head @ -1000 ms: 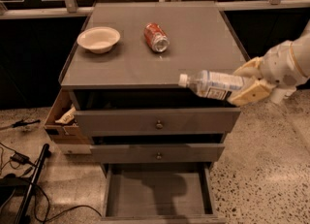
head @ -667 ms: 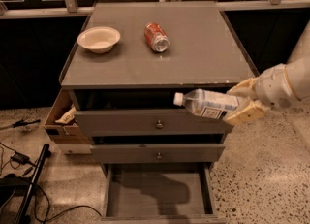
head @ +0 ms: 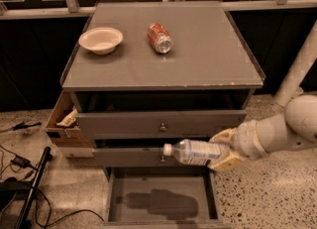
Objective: Place blue plastic bottle into bottom drawer
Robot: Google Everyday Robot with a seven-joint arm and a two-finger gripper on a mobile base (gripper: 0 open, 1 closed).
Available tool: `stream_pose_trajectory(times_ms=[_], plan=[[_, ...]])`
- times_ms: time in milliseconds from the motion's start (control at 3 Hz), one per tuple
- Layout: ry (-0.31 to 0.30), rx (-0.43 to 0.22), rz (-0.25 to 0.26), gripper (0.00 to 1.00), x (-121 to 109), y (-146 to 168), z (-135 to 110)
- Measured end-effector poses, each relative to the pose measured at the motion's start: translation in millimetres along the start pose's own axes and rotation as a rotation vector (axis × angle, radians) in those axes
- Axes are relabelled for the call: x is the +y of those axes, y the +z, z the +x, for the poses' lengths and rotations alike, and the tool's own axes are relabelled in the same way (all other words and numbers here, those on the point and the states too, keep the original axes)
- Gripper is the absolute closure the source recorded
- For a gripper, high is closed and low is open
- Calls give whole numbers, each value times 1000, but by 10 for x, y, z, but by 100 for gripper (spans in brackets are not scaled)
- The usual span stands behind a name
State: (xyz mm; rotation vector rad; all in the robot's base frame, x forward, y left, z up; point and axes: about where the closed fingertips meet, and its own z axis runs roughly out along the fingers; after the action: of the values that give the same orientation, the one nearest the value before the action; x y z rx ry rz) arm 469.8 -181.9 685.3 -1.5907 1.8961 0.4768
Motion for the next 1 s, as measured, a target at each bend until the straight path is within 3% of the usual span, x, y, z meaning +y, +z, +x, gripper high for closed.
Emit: stream_pose_trajectory(times_ms=[333, 667, 1000], plan=[[3, 2, 8, 100, 3, 62, 30], [-16, 19, -13, 100, 87, 358, 314], [-37, -22, -6, 100, 139, 872, 614]])
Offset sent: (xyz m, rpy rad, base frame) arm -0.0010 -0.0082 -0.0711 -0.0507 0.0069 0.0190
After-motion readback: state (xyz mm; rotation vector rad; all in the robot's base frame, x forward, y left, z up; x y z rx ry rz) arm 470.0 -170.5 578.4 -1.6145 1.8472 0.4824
